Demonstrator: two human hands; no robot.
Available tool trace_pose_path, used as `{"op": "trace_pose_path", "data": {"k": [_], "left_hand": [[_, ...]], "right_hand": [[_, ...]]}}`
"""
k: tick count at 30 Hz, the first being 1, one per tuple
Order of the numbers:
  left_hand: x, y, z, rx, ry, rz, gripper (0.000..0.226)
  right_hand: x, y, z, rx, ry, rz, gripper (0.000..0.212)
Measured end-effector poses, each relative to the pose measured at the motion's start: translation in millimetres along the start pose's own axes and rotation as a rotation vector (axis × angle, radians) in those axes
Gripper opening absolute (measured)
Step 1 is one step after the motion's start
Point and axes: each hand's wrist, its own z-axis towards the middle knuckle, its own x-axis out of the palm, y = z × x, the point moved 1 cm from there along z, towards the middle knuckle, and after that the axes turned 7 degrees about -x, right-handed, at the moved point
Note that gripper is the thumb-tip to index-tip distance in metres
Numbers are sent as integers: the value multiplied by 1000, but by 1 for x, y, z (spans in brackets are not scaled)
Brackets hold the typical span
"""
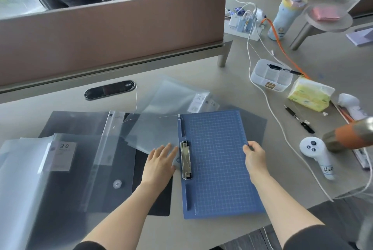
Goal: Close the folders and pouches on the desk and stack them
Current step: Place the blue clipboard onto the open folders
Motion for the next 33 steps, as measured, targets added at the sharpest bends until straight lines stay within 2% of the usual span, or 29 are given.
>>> {"op": "trace_pose_path", "data": {"k": [4,9,16,22,33], "left_hand": [[-3,1,0,97,-92,-2,74],[-15,-2,-2,56,-134,-124,74],[-36,19,4,44,-237,-152,99],[-60,47,6,5,-391,-274,67],[-56,53,1,87,-405,-207,53]], "right_hand": [[0,-1,1,0,-6,-11,20],[2,-2,3,4,-42,11,20],[9,0,7,52,-83,93,21],[12,4,9,45,-102,140,21],[13,-1,3,41,-150,99,19]]}}
